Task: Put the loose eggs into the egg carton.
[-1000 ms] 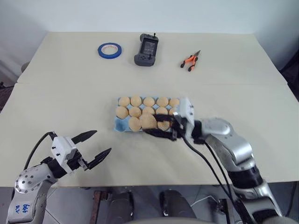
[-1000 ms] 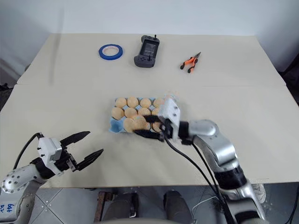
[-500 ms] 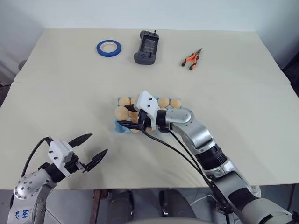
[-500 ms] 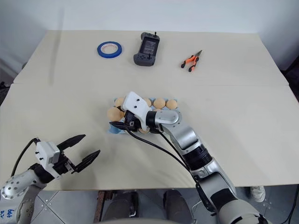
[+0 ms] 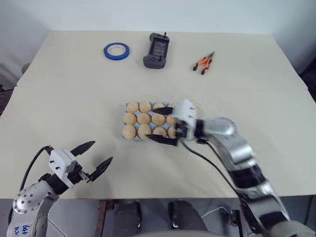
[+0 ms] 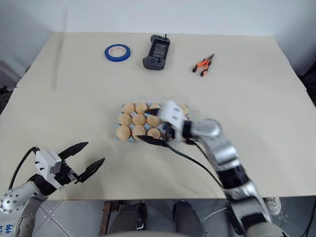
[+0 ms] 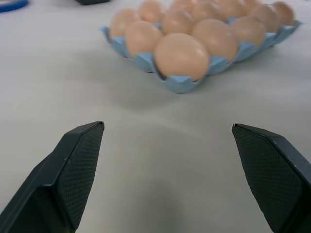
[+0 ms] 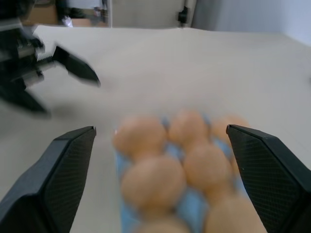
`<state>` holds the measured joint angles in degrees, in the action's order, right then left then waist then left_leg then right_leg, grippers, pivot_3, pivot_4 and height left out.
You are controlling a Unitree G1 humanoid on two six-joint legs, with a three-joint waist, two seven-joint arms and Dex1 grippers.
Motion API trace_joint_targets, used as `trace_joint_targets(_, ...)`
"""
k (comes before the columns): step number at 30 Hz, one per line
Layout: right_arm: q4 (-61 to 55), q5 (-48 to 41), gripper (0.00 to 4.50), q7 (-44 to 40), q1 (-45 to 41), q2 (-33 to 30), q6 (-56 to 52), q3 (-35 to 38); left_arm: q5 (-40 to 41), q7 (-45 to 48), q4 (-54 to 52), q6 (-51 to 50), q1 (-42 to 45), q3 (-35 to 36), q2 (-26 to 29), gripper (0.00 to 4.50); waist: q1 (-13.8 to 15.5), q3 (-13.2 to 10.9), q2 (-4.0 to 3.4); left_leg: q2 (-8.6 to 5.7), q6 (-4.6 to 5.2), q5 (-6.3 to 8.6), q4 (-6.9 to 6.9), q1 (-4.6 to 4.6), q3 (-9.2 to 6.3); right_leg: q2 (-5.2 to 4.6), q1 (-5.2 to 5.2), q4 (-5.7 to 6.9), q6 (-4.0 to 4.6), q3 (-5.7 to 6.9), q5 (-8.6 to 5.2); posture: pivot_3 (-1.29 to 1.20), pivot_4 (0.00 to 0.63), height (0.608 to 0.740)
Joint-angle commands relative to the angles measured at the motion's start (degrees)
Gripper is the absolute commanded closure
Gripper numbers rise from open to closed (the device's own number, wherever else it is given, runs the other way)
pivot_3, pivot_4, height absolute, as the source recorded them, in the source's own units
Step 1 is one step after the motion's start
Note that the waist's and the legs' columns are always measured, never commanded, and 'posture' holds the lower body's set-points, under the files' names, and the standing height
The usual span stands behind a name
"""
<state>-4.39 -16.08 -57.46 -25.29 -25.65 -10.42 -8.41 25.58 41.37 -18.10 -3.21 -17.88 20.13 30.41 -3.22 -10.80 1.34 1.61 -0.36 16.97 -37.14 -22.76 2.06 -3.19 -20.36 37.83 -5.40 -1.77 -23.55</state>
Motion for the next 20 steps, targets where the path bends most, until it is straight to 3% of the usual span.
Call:
trace_joint_targets(1,-2.00,-5.89,0.01,-4.89,7.24,-4.26,5.64,8.28,-0.18,-1.49,-2.15,-0.67,0.90,1.16,0.68,0.00,0.14,0.00,0.00,0.00,0.01,0.00,0.01,-0.01,0.02,0.00,0.00,-0.02,0.00,-0.01,0.00,0.00,0.150,0.740)
trace_joint_targets(7,-1.06,-7.72,0.01,-6.57,17.84,-9.55,8.92,15.51,-1.58,-1.72,-1.75,-0.31,1.80,1.51,2.11,0.00,-0.36,-0.04,-0.05,0.11,-0.02,-0.01,0.02,0.31,0.15,0.12,0.27,-0.06,0.00,-0.12,0.00,0.00,0.150,0.740)
trace_joint_targets(12,2.11,-5.50,0.01,-4.33,21.71,-8.77,14.53,17.90,-2.31,-4.07,-0.15,-0.93,6.52,0.56,1.88,0.00,0.06,-0.06,-0.06,0.10,-0.03,-0.14,0.00,0.90,0.13,0.09,1.00,-0.21,0.12,-0.11,0.05,0.00,0.150,0.740)
trace_joint_targets(20,4.10,-4.81,0.01,0.50,21.58,-5.88,19.11,17.47,-2.95,-3.86,0.11,-1.03,6.66,-0.51,1.84,0.00,-0.08,-0.05,-0.04,0.07,-0.02,-0.18,0.08,1.00,0.15,0.05,1.06,-0.24,0.10,-0.11,0.11,0.00,0.150,0.740)
